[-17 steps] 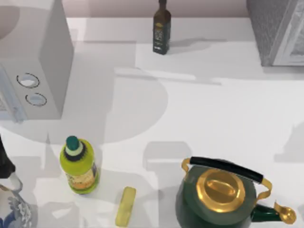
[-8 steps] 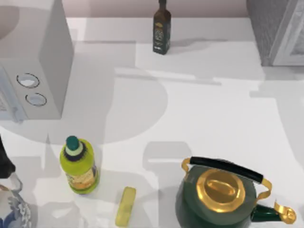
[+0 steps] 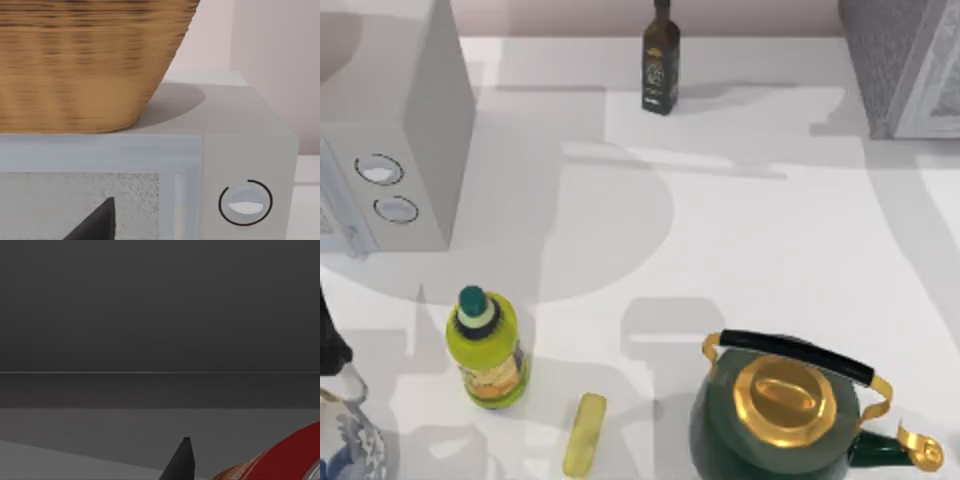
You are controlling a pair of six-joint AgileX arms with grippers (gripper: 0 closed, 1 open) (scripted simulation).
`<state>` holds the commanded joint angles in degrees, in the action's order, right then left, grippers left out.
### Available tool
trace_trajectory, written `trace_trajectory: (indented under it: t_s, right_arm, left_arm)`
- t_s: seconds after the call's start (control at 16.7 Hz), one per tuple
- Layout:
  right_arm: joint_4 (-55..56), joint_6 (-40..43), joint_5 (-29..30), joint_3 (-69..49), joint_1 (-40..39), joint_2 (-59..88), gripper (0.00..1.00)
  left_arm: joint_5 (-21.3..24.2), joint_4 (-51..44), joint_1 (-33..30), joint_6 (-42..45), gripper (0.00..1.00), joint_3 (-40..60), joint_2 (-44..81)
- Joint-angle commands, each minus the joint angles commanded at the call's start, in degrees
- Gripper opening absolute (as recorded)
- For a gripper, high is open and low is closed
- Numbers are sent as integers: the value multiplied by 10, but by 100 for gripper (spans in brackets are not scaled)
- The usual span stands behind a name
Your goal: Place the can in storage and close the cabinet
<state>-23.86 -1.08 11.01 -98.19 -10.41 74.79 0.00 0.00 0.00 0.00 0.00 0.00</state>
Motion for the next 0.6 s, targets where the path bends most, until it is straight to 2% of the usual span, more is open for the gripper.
trace_trajectory:
  t_s: [0.6]
  right_arm:
    - [-17, -1, -2, -55, 4, 49, 0]
  left_arm:
    - [0, 0, 0, 0, 100, 0, 0]
